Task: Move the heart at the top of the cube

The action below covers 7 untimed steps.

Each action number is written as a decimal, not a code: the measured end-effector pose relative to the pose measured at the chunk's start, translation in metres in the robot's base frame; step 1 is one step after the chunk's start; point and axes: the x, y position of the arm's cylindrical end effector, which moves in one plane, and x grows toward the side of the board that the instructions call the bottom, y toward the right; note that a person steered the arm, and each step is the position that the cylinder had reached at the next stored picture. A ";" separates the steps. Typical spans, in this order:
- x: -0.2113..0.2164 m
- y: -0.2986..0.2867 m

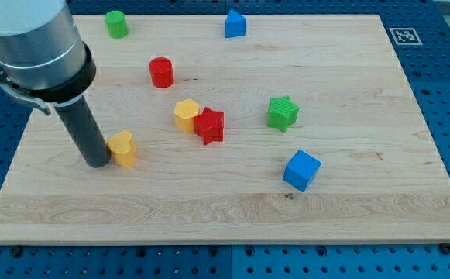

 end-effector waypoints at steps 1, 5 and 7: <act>0.000 0.000; -0.008 0.000; -0.009 0.000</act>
